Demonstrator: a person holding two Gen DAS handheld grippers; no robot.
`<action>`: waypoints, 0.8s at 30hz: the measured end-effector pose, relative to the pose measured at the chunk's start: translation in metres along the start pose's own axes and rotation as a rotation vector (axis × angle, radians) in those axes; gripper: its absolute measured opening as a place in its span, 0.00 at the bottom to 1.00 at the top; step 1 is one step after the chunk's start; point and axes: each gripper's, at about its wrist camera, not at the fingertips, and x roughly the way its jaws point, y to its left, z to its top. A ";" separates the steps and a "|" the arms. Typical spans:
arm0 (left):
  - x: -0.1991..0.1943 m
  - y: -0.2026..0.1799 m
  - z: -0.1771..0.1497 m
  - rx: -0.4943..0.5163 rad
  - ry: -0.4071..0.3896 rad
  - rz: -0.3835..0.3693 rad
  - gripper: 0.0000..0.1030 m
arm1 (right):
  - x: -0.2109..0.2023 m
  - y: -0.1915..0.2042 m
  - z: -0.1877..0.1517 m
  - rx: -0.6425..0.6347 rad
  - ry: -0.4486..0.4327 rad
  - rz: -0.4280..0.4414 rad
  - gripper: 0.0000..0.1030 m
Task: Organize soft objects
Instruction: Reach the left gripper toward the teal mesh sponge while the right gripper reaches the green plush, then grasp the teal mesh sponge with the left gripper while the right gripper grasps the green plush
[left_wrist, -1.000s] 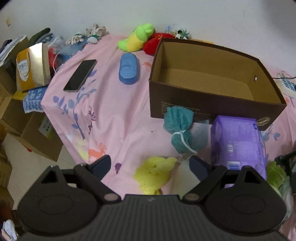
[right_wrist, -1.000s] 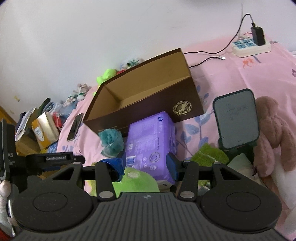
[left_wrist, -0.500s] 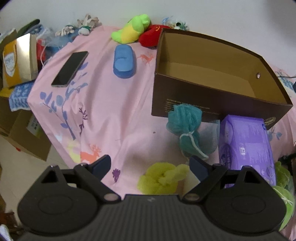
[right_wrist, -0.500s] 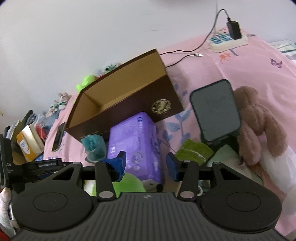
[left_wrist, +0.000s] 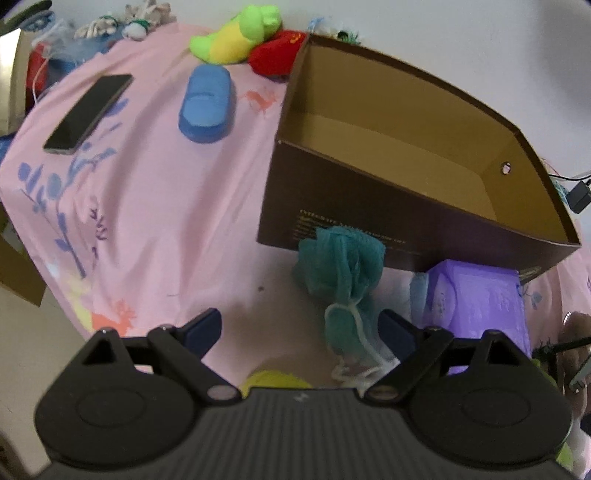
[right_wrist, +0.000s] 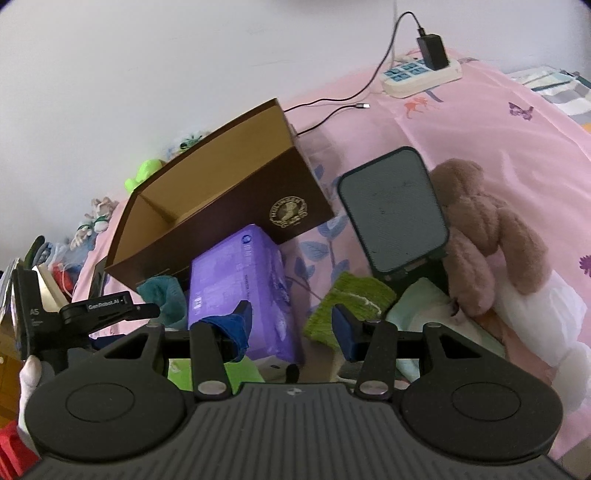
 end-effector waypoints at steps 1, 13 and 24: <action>0.003 -0.001 0.000 0.000 -0.001 0.002 0.88 | 0.000 -0.001 0.000 0.005 0.000 -0.005 0.30; 0.022 -0.010 0.004 0.018 0.014 -0.045 0.41 | 0.002 -0.008 0.004 0.009 0.000 -0.026 0.30; -0.002 -0.012 0.002 0.020 -0.033 -0.067 0.14 | 0.005 -0.006 0.005 -0.026 0.017 0.018 0.30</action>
